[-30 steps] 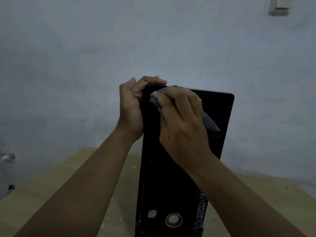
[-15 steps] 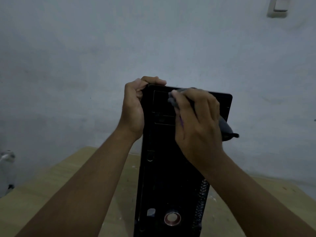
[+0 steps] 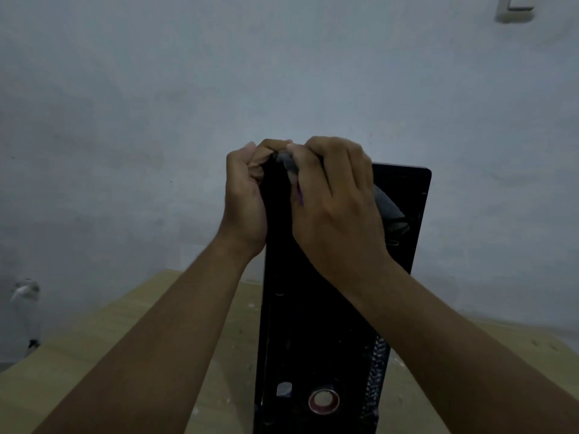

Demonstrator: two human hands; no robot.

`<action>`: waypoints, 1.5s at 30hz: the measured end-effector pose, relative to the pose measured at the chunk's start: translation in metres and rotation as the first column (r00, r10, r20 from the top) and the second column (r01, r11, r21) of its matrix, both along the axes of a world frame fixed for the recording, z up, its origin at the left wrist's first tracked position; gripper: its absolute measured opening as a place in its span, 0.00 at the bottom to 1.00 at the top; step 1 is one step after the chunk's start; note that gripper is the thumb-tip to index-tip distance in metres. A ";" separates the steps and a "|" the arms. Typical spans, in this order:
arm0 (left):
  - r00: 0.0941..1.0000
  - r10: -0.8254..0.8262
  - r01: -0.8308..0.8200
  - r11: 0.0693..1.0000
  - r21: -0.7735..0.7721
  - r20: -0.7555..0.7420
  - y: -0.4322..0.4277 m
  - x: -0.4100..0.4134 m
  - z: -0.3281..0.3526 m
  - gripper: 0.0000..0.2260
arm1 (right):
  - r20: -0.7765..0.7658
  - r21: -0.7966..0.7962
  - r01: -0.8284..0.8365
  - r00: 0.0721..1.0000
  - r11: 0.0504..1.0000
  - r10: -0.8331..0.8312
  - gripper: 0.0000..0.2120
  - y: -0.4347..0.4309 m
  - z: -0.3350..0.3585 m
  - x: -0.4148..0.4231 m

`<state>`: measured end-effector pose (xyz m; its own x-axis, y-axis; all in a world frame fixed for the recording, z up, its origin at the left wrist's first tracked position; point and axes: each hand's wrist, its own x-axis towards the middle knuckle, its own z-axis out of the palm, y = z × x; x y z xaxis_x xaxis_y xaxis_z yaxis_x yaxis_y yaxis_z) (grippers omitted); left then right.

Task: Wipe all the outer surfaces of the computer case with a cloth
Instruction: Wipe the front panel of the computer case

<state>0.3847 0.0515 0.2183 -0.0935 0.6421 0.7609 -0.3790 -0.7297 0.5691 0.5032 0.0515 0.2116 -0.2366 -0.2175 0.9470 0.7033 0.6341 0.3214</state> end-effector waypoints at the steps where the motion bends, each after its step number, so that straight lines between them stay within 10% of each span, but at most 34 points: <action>1: 1.000 -0.017 0.017 1.000 -0.004 0.000 0.000 0.000 0.000 0.25 | -0.020 -0.002 0.005 1.000 1.000 -0.005 0.11 -0.001 0.000 -0.003; 9: 0.987 0.161 -0.161 0.987 0.007 -0.024 -0.001 0.001 0.001 0.24 | 0.331 0.092 -0.019 0.944 0.996 -0.013 0.12 0.008 -0.009 0.035; 12: 0.964 0.257 -0.257 0.966 -0.001 -0.066 0.000 0.003 0.001 0.20 | 0.168 0.052 -0.014 0.986 0.999 0.005 0.13 0.016 0.002 0.052; 15: 0.874 0.474 -0.473 0.880 0.029 -0.112 -0.001 0.006 0.001 0.19 | -0.078 -0.007 -0.022 0.997 1.000 0.021 0.13 0.018 -0.009 0.050; 22: 0.546 0.809 -0.806 0.578 0.128 -0.219 -0.010 0.022 0.000 0.13 | 0.372 0.062 0.025 0.927 0.998 -0.046 0.16 0.022 -0.052 0.075; 31: 0.471 0.854 -0.867 0.495 0.062 -0.221 -0.019 0.037 0.003 0.11 | -0.426 -0.220 -0.237 0.896 0.946 0.125 0.14 0.017 -0.055 0.073; 38: 0.496 0.849 -0.857 0.512 0.049 -0.183 -0.018 0.038 0.002 0.11 | -0.393 -0.191 -0.198 0.913 0.961 0.110 0.13 0.011 -0.042 0.068; 45: 0.504 0.838 -0.851 0.523 0.046 -0.210 -0.020 0.033 0.002 0.12 | 0.068 -0.083 -0.093 0.993 0.992 0.099 0.12 0.002 -0.039 0.029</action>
<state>0.4182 0.0314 0.2203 -0.4806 0.3755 0.7925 0.5145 -0.6111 0.6016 0.5327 0.0540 0.1731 -0.2863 -0.1667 0.9435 0.6150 0.7232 0.3144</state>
